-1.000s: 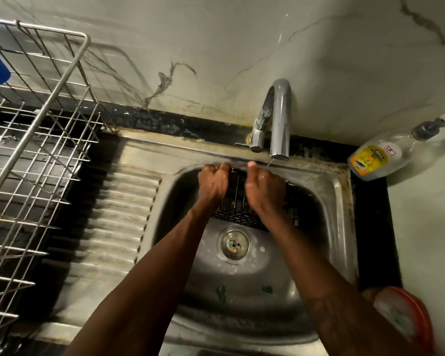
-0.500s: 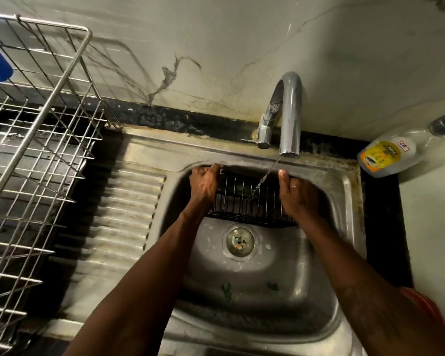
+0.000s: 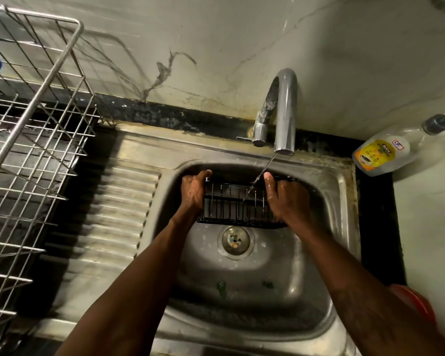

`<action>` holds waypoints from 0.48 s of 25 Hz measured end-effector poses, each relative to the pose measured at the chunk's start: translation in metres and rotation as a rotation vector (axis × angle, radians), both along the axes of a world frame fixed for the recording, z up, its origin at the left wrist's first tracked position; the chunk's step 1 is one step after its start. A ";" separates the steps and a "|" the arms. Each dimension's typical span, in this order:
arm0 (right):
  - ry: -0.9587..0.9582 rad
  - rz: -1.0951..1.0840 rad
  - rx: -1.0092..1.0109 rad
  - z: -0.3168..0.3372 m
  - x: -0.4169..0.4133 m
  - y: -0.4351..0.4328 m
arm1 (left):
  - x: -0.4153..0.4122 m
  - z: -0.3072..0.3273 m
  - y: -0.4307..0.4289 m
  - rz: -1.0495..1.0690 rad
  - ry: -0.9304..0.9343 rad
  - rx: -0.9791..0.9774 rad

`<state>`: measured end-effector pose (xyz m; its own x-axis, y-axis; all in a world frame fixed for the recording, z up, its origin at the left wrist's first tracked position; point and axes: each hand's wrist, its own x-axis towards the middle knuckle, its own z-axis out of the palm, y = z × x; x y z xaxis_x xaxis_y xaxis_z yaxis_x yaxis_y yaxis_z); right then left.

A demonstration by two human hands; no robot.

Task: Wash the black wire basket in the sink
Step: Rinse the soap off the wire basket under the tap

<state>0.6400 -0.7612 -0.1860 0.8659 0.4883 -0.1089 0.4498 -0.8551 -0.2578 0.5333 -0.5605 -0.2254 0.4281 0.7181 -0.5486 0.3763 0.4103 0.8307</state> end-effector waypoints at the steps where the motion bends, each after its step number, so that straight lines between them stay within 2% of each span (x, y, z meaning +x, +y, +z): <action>1: -0.016 -0.035 -0.054 -0.002 0.004 -0.001 | 0.002 0.001 -0.002 0.004 -0.018 -0.019; 3: -0.069 -0.042 -0.139 -0.002 0.003 0.006 | 0.002 -0.001 -0.002 -0.086 -0.073 -0.021; 5: -0.121 -0.047 -0.208 -0.002 -0.003 0.017 | 0.002 0.008 0.001 -0.286 -0.190 -0.004; 6: -0.124 -0.063 -0.218 -0.002 -0.006 0.022 | 0.004 0.012 0.004 -0.395 -0.191 0.070; 7: -0.120 -0.076 -0.225 -0.002 -0.009 0.024 | 0.007 0.017 0.005 -0.491 -0.081 0.240; 9: -0.127 -0.104 -0.212 -0.002 -0.013 0.026 | 0.010 0.024 -0.012 -0.620 0.315 0.779; 10: -0.126 -0.097 -0.203 0.001 -0.014 0.028 | 0.013 0.027 -0.030 -0.668 0.456 1.000; 12: -0.077 -0.045 -0.167 0.002 -0.017 0.038 | 0.017 0.029 -0.061 -0.667 0.529 1.174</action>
